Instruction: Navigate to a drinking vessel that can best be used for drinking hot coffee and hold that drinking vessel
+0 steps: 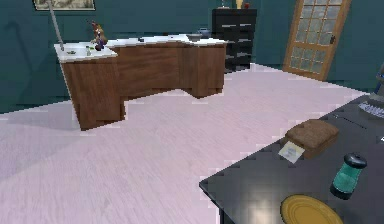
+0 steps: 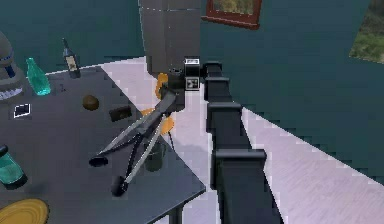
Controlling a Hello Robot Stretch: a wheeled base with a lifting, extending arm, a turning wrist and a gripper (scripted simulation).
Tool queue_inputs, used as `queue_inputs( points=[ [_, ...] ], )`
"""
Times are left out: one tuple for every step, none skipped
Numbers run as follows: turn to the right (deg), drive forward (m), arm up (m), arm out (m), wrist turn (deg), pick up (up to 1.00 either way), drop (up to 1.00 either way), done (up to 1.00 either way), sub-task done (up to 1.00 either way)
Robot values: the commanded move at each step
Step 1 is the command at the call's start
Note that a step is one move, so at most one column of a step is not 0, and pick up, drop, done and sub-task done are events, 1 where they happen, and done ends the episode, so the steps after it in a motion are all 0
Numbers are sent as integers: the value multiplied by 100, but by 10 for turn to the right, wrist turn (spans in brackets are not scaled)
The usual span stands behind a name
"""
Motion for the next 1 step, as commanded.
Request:
queue_inputs(
  points=[
    [0, 0, 0, 0, 450, 0, 0, 0, 0]
  ],
)
